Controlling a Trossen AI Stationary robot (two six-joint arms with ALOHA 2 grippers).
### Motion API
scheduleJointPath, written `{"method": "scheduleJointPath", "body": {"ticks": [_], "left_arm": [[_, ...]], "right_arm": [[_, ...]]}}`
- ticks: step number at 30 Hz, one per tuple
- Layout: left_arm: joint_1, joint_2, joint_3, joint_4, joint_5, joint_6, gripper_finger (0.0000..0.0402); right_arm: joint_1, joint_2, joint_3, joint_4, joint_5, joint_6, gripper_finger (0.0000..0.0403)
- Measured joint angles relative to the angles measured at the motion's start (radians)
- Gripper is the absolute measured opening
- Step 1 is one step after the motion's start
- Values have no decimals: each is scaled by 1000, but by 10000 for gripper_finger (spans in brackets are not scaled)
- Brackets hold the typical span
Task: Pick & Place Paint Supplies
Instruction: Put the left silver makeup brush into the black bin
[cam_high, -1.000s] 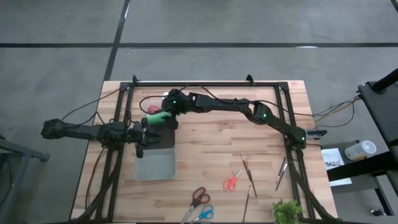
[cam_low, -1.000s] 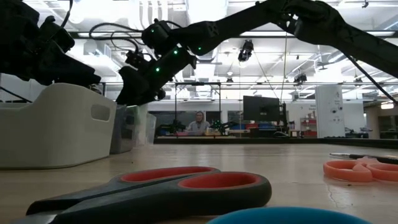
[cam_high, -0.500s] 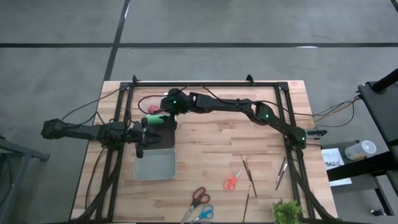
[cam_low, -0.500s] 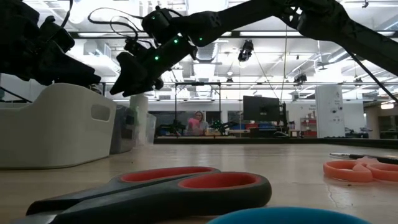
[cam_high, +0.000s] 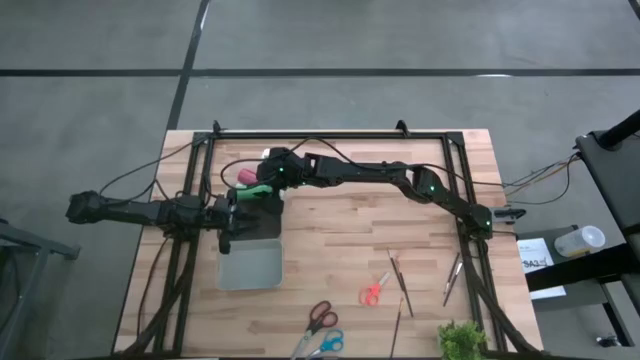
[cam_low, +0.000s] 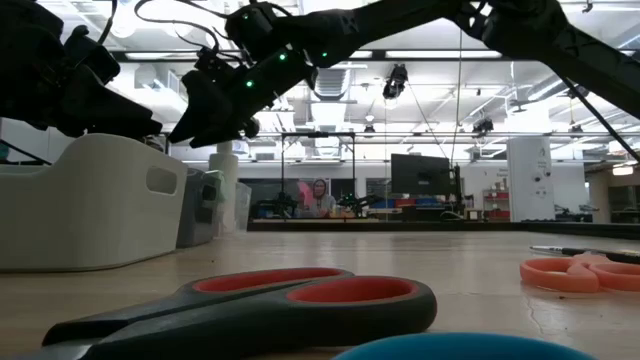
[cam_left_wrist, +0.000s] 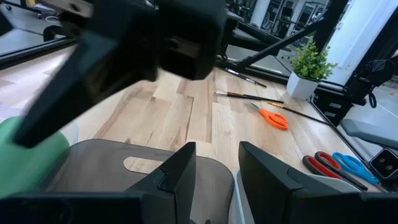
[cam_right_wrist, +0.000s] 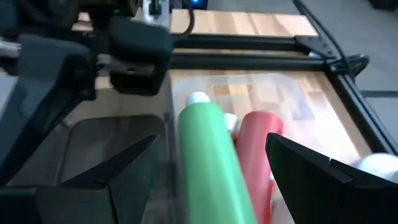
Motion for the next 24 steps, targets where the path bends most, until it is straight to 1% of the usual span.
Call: {"method": "scheduleJointPath", "body": {"ticks": [3, 8, 10, 14, 17, 20, 24], "left_arm": [[0, 0, 0, 0, 0, 0, 130], [0, 0, 0, 0, 0, 0, 130], [0, 0, 0, 0, 0, 0, 130], [0, -1, 0, 0, 0, 0, 130], [0, -1, 0, 0, 0, 0, 130], [0, 0, 0, 0, 0, 0, 130], [0, 0, 0, 0, 0, 0, 130]], "right_arm": [[9, -32, -13, -87, 46, 3, 294], [38, -95, -14, -315, 171, 31, 294], [58, -123, -14, -407, 204, 46, 294], [92, -181, -14, -651, 209, 71, 294], [118, -210, -14, -812, 206, 130, 294], [150, -228, -16, -945, 205, 189, 294], [192, -251, -42, -1058, 207, 244, 294]]}}
